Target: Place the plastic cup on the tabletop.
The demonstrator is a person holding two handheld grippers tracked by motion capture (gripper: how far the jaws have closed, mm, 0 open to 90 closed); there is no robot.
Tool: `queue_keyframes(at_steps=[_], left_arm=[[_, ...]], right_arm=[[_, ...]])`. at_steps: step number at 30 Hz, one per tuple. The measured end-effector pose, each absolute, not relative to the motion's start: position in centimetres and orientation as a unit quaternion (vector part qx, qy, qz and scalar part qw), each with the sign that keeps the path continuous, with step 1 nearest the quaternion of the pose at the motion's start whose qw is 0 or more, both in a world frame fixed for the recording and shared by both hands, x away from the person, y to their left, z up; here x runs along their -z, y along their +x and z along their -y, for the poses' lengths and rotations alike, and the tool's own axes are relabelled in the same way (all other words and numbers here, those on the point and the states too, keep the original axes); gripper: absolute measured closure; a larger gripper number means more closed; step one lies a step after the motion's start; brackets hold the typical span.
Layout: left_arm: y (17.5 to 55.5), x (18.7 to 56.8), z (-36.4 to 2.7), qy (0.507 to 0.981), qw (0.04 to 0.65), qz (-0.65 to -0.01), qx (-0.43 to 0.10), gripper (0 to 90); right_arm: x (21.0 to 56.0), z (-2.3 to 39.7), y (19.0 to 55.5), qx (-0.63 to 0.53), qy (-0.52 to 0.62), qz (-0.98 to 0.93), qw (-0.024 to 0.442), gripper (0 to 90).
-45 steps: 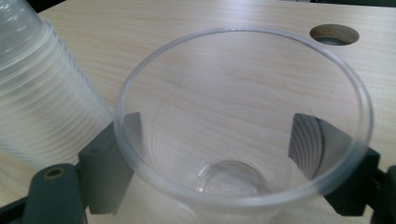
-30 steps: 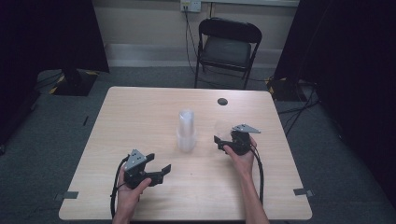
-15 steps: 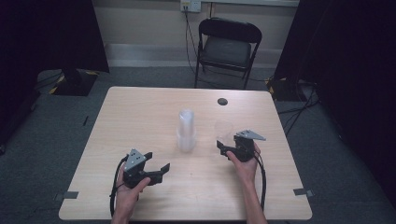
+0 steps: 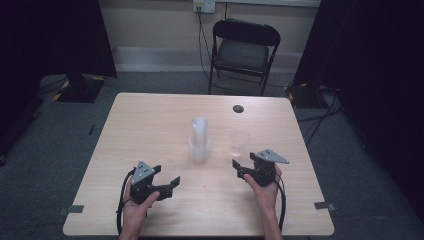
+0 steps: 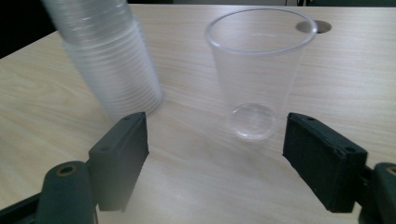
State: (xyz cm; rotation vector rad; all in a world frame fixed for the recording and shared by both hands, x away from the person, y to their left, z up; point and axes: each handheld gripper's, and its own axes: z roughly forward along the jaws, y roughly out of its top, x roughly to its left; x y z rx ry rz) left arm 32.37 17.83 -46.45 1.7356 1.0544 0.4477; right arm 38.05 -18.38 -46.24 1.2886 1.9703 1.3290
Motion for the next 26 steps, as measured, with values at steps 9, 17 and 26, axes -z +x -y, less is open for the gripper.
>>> queue_keyframes(at_steps=[9, 17, 26], left_arm=[[32.2, 47.1, -18.4, 0.717, 0.503, -0.447, -0.185, 15.7], [31.9, 47.6, -18.7, 0.709, 0.506, -0.457, -0.181, 15.7], [32.1, 48.0, -18.9, 0.711, 0.501, -0.460, -0.180, 15.7]], right_arm=[[46.3, 17.4, 35.4, -0.493, 0.460, -0.708, 0.211, 22.1], [47.2, 16.7, 33.1, -0.493, 0.467, -0.706, 0.201, 22.1], [47.7, 16.6, 31.2, -0.490, 0.472, -0.705, 0.202, 21.2]])
